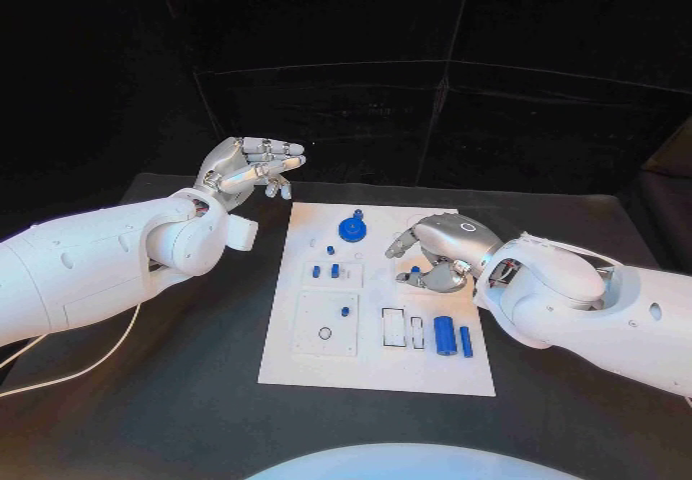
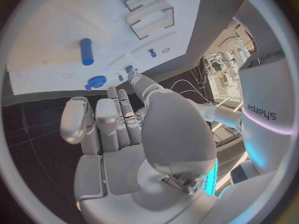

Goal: Assemble the parts on the task board

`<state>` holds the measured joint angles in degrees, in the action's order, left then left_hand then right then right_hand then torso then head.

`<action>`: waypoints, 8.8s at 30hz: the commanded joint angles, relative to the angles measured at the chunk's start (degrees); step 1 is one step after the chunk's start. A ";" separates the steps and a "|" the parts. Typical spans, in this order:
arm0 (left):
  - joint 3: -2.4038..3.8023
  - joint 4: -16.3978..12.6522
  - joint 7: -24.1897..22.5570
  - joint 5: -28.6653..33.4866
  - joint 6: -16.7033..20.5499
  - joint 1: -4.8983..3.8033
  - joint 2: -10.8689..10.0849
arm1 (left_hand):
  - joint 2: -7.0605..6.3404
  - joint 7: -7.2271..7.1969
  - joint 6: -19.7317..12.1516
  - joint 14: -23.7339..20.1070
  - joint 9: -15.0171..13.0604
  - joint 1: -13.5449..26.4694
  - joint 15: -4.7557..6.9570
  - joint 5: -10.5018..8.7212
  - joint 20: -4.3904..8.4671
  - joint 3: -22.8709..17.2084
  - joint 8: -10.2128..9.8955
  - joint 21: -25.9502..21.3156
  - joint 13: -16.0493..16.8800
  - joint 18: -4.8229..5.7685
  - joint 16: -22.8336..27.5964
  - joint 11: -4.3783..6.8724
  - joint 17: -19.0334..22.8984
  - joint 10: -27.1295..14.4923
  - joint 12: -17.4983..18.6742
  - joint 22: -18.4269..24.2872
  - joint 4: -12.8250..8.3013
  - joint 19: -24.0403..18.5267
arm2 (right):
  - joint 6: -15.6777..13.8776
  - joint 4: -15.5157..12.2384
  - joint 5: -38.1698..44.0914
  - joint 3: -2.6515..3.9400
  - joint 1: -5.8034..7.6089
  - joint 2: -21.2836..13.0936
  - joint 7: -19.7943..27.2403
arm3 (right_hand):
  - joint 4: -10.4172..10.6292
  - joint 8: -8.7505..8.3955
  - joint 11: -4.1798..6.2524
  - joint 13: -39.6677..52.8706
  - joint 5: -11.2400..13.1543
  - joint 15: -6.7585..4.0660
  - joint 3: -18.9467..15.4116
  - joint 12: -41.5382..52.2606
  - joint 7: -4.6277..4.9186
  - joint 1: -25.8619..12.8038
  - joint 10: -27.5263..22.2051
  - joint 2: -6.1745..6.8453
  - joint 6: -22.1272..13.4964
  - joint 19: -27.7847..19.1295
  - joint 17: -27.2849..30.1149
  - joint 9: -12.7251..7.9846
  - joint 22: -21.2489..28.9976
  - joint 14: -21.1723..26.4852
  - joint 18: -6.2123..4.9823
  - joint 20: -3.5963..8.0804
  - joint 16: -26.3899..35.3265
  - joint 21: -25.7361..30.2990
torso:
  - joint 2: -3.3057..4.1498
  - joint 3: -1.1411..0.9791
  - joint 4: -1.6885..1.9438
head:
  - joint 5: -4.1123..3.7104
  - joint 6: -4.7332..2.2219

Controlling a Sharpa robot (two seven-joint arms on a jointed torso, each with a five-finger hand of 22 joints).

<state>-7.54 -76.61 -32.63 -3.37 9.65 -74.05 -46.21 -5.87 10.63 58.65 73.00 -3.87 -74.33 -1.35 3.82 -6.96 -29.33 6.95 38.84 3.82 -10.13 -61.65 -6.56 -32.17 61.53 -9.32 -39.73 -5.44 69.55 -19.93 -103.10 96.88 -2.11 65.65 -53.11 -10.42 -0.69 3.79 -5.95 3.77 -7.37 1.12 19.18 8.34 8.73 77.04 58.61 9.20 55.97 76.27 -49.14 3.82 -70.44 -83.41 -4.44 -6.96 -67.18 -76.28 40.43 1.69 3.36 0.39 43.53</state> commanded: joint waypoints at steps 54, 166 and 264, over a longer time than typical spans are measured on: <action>-0.48 0.21 0.17 0.26 -1.47 0.12 0.25 | 0.68 0.21 0.02 -0.46 0.05 0.09 -0.03 0.09 0.04 0.41 0.05 -0.47 -0.03 -0.37 0.27 -0.16 0.16 -0.15 -0.49 0.15 -0.18 -0.42 | 11.63 6.14 0.62 -0.05 0.56 3.01 -3.34 | 2.84 1.25 2.10 0.29 1.81 -1.89 4.64 3.61 -0.47 5.71 10.92 -3.38 7.12 2.88 -1.94 0.81 -3.64 -1.00 0.33 1.36 -2.63 -2.33 | 0.09 -0.06 0.10 | -0.40 0.61; -0.49 1.00 0.47 0.26 -2.06 0.17 1.20 | 0.79 0.20 0.02 -0.49 0.04 0.03 -0.02 0.05 0.04 0.47 0.06 -0.54 -0.02 -0.38 0.27 -0.16 0.21 -0.16 -0.56 0.21 -0.25 -0.41 | 8.86 4.86 2.10 -1.95 -4.12 17.72 1.89 | 2.60 -0.34 0.47 -0.04 1.16 -0.55 5.30 -2.64 0.67 1.98 7.58 -0.87 -0.02 2.25 -1.15 -0.13 -3.75 -0.48 0.25 0.29 -3.40 -2.37 | 0.10 -0.01 0.08 | 2.70 1.92; -1.50 -0.57 0.53 0.26 -2.39 0.20 -0.72 | 0.91 0.18 0.08 -0.56 0.01 0.12 -0.04 0.00 0.01 0.82 0.14 -0.72 0.01 -0.38 0.25 -0.15 0.40 -0.17 -0.79 0.39 -0.36 -0.37 | 4.04 -6.10 -11.27 -5.27 -4.65 -6.73 -21.52 | 16.80 21.07 5.93 62.51 -16.15 -4.86 -29.37 58.27 -4.22 -4.12 20.82 -6.90 -1.13 8.84 -21.39 14.32 -13.31 -3.35 2.59 4.18 -14.87 -9.10 | -0.34 0.24 -1.34 | -3.24 0.91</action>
<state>-9.09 -77.04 -31.85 -3.33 7.84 -73.77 -46.91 -5.43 10.62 58.66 72.99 -3.88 -74.34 -1.34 3.82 -6.96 -28.93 6.95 38.43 3.81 -10.11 -61.65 -6.56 -31.83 61.53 -9.76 -39.41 -5.85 69.55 -14.89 -109.41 85.00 -7.12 61.27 -59.84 -31.00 16.28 24.63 -0.10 66.29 -23.31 -3.40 -10.46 66.59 4.68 71.81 79.04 2.68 54.78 84.07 -70.56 17.88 -74.92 -84.05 -2.65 -3.07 -81.81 -85.23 40.16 1.91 2.04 -2.88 44.49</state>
